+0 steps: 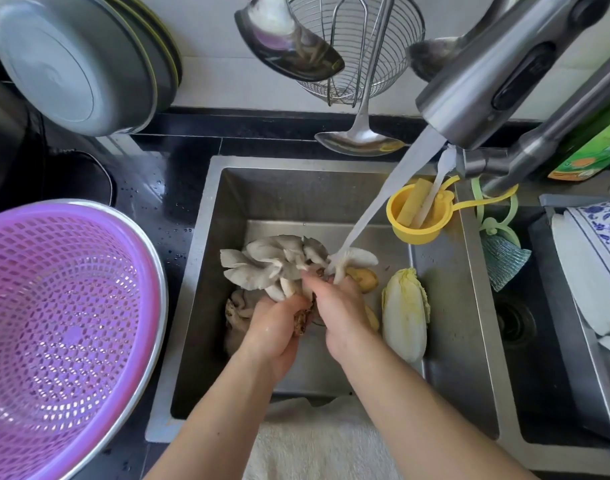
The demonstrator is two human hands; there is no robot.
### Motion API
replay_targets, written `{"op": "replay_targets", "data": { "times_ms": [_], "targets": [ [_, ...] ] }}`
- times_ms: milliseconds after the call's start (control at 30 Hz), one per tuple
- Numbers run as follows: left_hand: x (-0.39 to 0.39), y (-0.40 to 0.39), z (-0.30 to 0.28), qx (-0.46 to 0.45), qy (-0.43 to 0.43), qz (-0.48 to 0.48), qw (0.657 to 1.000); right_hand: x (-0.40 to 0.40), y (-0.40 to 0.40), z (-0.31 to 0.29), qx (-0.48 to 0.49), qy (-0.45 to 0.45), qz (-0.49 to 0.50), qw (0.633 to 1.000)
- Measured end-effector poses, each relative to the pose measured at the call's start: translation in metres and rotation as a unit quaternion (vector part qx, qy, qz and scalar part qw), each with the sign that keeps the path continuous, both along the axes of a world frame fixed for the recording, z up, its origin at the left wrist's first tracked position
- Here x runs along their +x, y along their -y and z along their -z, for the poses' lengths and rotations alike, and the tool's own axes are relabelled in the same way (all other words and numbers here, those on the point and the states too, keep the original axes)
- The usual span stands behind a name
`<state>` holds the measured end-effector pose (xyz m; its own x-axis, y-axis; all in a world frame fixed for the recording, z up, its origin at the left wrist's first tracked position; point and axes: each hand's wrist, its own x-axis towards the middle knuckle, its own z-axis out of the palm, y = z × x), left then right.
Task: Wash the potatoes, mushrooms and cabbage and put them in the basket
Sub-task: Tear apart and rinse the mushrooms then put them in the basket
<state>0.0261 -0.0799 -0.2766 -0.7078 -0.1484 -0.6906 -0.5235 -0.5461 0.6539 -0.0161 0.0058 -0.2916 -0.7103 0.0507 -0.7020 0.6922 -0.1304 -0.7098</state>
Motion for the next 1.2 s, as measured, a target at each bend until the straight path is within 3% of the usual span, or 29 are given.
{"op": "replay_targets", "data": {
  "times_ms": [167,333,500,733,867,1033,1200],
  "targets": [
    [-0.003,-0.007,0.008,-0.076,-0.021,0.003,0.997,-0.011,0.011,-0.002,0.005,0.062,0.025,0.998],
    [-0.005,-0.002,0.0,-0.007,-0.003,-0.03,1.0,-0.01,0.004,0.001,-0.011,0.035,0.051,0.998],
    [-0.006,0.011,0.001,0.111,0.03,-0.095,0.989,-0.012,-0.013,-0.008,-0.157,0.058,0.049,0.985],
    [-0.002,0.026,0.005,0.132,0.048,-0.102,0.985,-0.005,-0.036,-0.012,-0.346,0.105,0.057,0.931],
    [0.002,0.03,0.006,0.105,0.06,-0.062,0.991,-0.009,-0.038,-0.012,-0.362,0.131,0.045,0.922],
    [0.003,0.027,0.0,0.103,0.071,-0.059,0.99,-0.023,-0.022,-0.016,-0.313,0.14,0.015,0.939],
    [0.005,0.027,-0.007,0.13,0.088,-0.075,0.985,-0.034,-0.025,-0.027,-0.406,0.164,0.035,0.899]
  ]
}}
